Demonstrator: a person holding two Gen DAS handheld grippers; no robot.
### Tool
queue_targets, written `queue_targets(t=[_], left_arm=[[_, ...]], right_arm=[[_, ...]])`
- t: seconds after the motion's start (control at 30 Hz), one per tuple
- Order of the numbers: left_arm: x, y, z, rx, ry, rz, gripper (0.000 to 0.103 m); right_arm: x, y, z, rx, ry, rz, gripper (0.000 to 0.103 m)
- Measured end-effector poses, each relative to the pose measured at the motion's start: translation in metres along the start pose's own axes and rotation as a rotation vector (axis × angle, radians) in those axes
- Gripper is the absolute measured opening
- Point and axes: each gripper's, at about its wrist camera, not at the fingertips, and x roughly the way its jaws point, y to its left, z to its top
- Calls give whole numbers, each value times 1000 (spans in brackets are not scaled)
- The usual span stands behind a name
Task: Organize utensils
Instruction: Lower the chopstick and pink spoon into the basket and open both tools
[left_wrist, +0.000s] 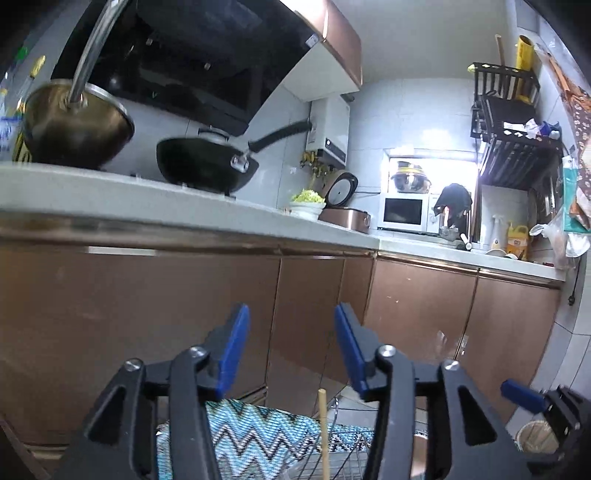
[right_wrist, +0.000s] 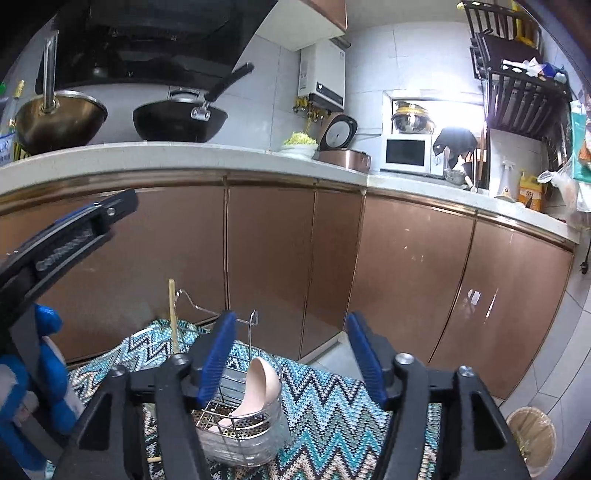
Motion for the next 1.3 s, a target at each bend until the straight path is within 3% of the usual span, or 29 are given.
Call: queue_targets(t=[0.13,0.23,0.43,0.77,1.0,1.3], left_arm=[[-35,10,23,43,-35,-2,63],[-63,23,38,49,-78,9,72],[-112,44,70,96,-54,55,78],[-198,74,111,126,-159,151,100],[-240,84,129,127,-208,210,103],[-263,98,131,91,-153,190,103]], right_arm=[[-31,-7,13,10,-28,-18,94],[-58,-10,23,14,-51,-36,103],[-119,-14,45,26,-104,-55,103],[-213,-18,72,60,-259,-60,103],[-267,-18,81,76,-341,-45,103],[-304,-15,77,69,-340,-22,103]])
